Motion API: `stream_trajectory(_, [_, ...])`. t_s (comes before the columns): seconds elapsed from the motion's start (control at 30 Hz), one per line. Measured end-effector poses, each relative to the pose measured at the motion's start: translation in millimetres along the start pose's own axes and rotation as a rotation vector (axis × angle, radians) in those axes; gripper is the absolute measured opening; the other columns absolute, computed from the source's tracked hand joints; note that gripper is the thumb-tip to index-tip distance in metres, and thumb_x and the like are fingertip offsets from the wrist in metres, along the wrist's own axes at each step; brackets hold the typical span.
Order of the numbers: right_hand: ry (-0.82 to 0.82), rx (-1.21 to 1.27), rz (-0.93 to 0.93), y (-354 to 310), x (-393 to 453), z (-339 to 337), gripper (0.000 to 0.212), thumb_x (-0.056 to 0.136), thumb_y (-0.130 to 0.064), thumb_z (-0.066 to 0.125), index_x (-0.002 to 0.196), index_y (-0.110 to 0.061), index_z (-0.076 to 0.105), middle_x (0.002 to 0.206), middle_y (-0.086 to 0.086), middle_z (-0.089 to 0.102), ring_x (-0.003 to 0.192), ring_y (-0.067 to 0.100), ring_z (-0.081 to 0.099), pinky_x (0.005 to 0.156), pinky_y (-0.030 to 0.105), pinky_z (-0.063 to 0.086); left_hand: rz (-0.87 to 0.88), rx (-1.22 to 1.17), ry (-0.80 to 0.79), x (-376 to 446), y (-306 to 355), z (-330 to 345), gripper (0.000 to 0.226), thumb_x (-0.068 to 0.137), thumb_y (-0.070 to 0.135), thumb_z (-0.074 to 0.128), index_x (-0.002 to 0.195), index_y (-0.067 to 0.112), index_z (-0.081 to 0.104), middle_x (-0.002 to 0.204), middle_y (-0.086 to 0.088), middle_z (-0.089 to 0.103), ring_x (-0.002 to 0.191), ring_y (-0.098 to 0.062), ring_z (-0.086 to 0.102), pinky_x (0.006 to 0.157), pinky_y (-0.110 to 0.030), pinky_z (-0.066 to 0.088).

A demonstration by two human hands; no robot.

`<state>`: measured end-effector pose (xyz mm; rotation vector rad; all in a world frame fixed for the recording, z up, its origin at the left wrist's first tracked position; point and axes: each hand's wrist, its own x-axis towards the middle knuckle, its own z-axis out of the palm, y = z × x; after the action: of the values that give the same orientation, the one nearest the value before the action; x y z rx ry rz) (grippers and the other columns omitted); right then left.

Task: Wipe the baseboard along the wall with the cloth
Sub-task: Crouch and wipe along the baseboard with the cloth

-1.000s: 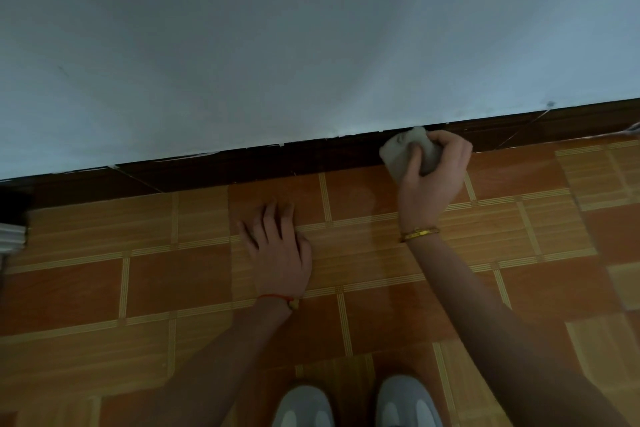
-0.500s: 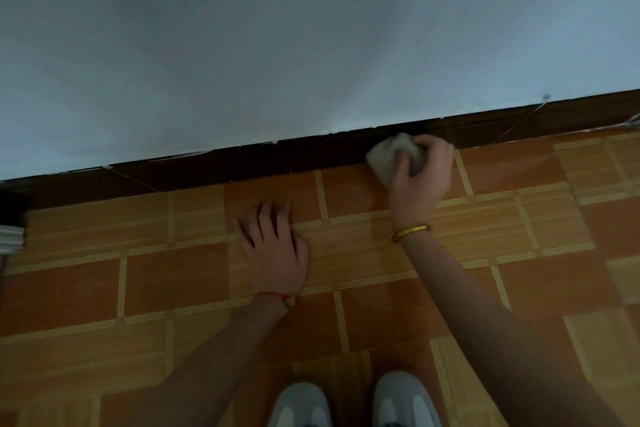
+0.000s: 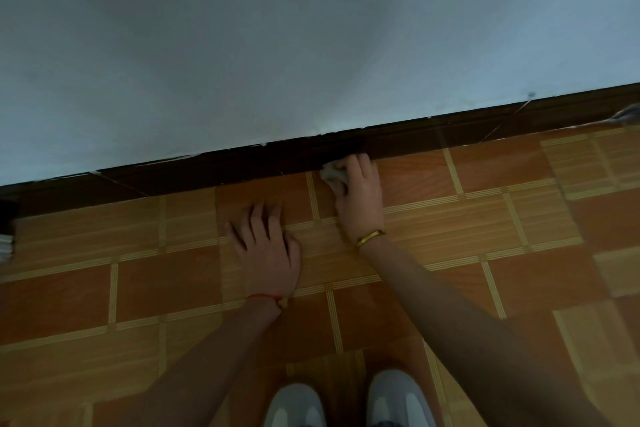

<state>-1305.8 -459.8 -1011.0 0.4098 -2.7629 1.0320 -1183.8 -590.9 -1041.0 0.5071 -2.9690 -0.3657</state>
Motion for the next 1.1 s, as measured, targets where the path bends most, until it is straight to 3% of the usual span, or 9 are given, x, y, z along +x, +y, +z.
stream_trajectory(0.1, [-0.024,-0.089,-0.006,21,3,-16,0.032,0.075,0.008,0.068,0.102,-0.004,0.057,0.104,0.011,0.054,0.094,0.026,0.050,0.079,0.029,0.044,0.003,-0.013,-0.007,0,0,-1,0.054,0.091,0.029,0.042,0.141,0.012,0.048,0.146,-0.016,0.044,0.139,-0.038,0.037,0.116,-0.068,0.015])
stream_trajectory(0.2, [0.056,-0.130,0.103,50,9,-40,0.032,0.076,0.011,0.061,0.104,-0.003,0.056,0.109,0.013,0.053,0.098,0.028,0.049,0.083,0.040,0.047,0.004,-0.012,-0.008,0,0,-1,0.054,0.091,0.028,0.044,0.142,0.012,0.047,0.147,-0.016,0.044,0.139,-0.038,0.037,0.116,-0.068,0.015])
stream_trajectory(0.33, [0.174,-0.109,0.234,59,13,-51,0.030,0.076,0.012,0.056,0.102,-0.004,0.054,0.107,0.014,0.053,0.097,0.030,0.049,0.080,0.040,0.046,-0.001,-0.017,-0.004,0,0,-1,0.053,0.092,0.029,0.042,0.142,0.012,0.048,0.147,-0.016,0.044,0.139,-0.038,0.037,0.117,-0.068,0.014])
stream_trajectory(0.53, [0.047,-0.067,0.050,33,3,-31,0.026,0.079,0.005,0.067,0.102,-0.003,0.058,0.104,0.012,0.054,0.094,0.025,0.050,0.079,0.026,0.039,-0.010,-0.017,-0.010,0,1,0,0.054,0.091,0.029,0.040,0.142,0.012,0.047,0.147,-0.016,0.043,0.138,-0.039,0.038,0.117,-0.067,0.013])
stream_trajectory(0.73, [-0.050,-0.108,-0.071,44,6,-40,0.025,0.082,0.000,0.067,0.106,-0.004,0.059,0.104,0.011,0.056,0.094,0.025,0.051,0.079,0.026,0.040,0.001,-0.010,-0.023,-1,0,0,0.055,0.092,0.030,0.040,0.144,0.012,0.043,0.148,-0.016,0.040,0.139,-0.038,0.035,0.118,-0.067,0.012])
stream_trajectory(1.0, [0.178,-0.124,0.245,82,17,-71,0.028,0.079,0.010,0.057,0.104,-0.002,0.057,0.109,0.017,0.054,0.102,0.032,0.050,0.085,0.041,0.047,-0.001,-0.021,0.023,0,-1,3,0.054,0.091,0.028,0.042,0.142,0.012,0.046,0.147,-0.016,0.042,0.138,-0.039,0.037,0.117,-0.067,0.014])
stream_trajectory(1.1, [0.179,-0.104,0.253,65,13,-58,0.027,0.079,0.008,0.062,0.104,-0.002,0.057,0.112,0.016,0.053,0.103,0.031,0.050,0.088,0.040,0.048,-0.003,-0.026,0.033,0,1,3,0.054,0.090,0.028,0.041,0.140,0.011,0.047,0.146,-0.016,0.044,0.137,-0.039,0.039,0.117,-0.068,0.016])
